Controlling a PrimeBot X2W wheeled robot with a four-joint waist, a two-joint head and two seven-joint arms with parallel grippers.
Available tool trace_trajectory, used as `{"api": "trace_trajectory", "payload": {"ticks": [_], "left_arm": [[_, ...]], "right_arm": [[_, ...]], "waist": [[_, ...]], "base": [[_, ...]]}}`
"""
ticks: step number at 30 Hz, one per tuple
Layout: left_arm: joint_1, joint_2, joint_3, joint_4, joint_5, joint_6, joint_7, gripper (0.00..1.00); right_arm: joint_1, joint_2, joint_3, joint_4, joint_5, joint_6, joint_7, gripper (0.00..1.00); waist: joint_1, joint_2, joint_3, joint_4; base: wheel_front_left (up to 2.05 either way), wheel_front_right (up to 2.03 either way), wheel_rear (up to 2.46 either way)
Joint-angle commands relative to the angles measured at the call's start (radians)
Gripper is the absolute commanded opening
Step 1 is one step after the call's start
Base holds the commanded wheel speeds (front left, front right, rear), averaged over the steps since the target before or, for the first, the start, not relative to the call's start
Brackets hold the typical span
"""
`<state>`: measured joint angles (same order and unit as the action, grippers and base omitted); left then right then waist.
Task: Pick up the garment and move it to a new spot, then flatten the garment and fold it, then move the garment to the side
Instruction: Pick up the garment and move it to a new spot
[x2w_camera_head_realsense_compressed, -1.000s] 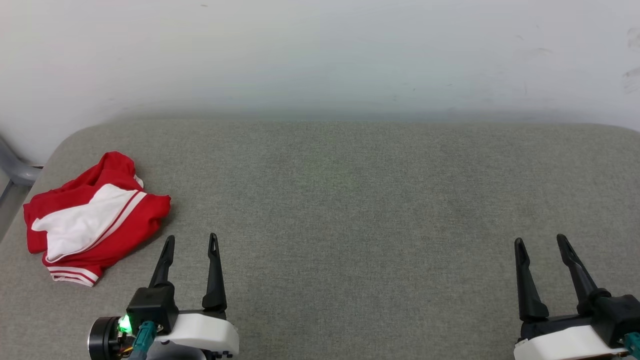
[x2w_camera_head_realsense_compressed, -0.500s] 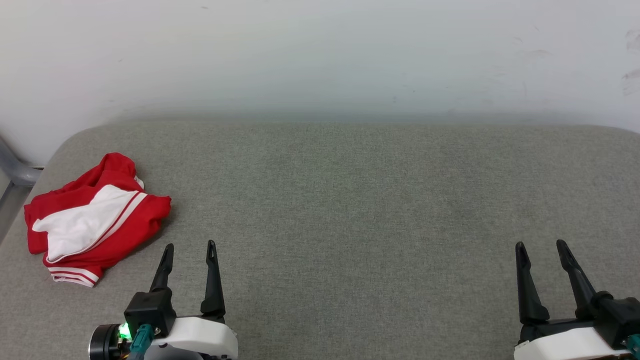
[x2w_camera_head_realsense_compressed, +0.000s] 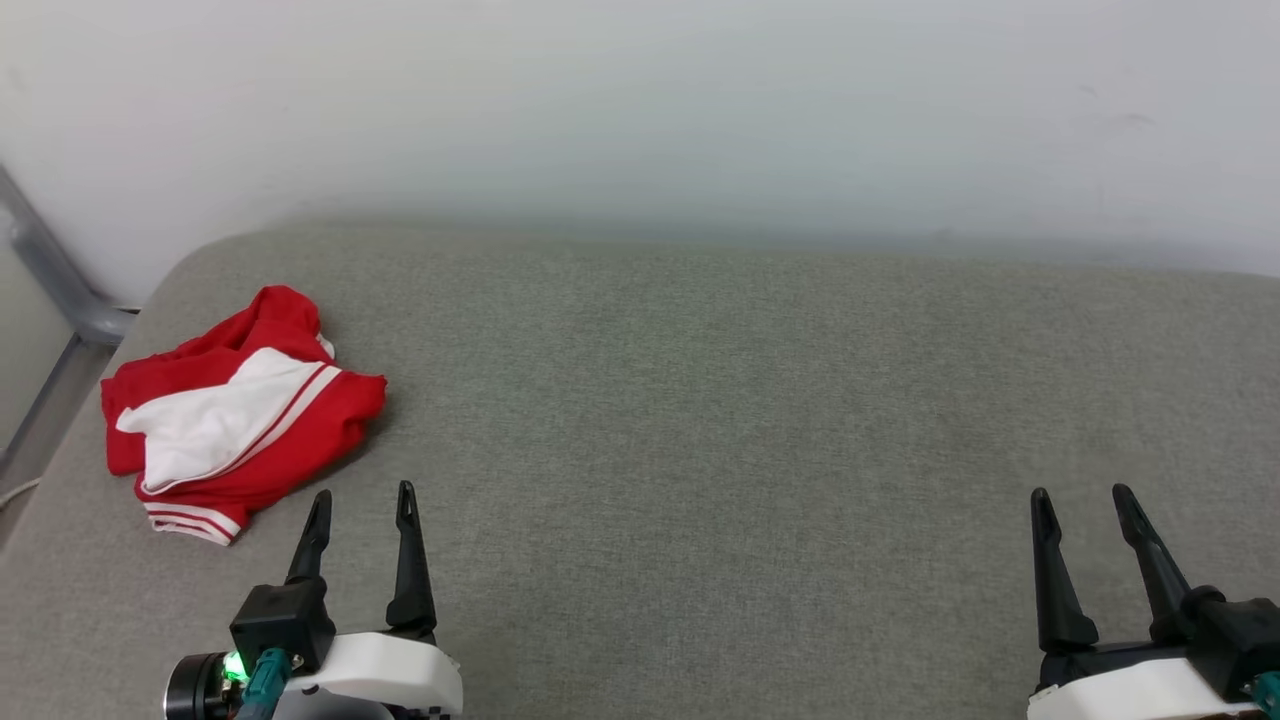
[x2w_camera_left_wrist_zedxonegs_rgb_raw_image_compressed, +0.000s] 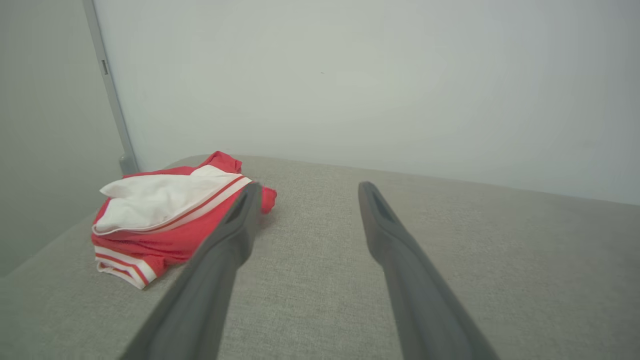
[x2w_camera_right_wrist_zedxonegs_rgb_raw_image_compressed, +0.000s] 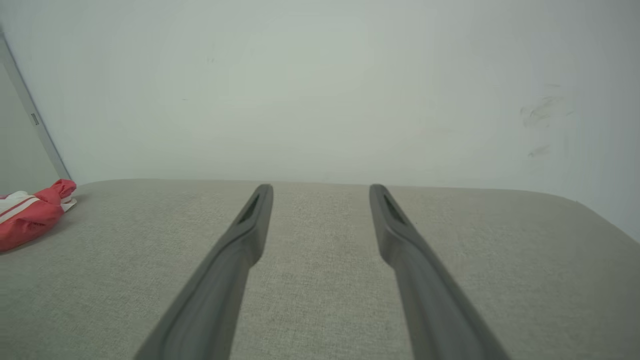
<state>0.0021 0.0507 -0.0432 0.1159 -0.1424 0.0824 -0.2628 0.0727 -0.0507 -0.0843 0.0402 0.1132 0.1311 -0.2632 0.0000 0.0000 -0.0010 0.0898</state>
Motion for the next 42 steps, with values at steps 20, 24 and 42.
{"api": "trace_trajectory", "payload": {"ticks": [20,24,42], "left_arm": [[0.007,-0.001,0.070,0.016,-0.028,-0.008,-0.003,1.00],[0.013,-0.001,0.081,0.017,-0.037,-0.007,-0.003,1.00],[-0.052,-0.001,0.135,0.037,-0.024,-0.038,-0.003,1.00]], "right_arm": [[0.014,0.001,0.052,-0.011,-0.033,-0.001,-0.002,1.00],[0.010,0.001,0.065,-0.014,-0.034,-0.001,-0.002,1.00],[-0.013,0.001,0.089,-0.014,-0.056,-0.001,-0.002,1.00]], "waist": [[0.0000,0.0000,0.007,0.263],[0.0000,0.0000,0.009,0.302],[0.0000,0.0000,0.038,0.314]], "base": [[0.00,0.00,0.00],[0.00,0.00,0.00],[0.00,0.00,0.00]]}}
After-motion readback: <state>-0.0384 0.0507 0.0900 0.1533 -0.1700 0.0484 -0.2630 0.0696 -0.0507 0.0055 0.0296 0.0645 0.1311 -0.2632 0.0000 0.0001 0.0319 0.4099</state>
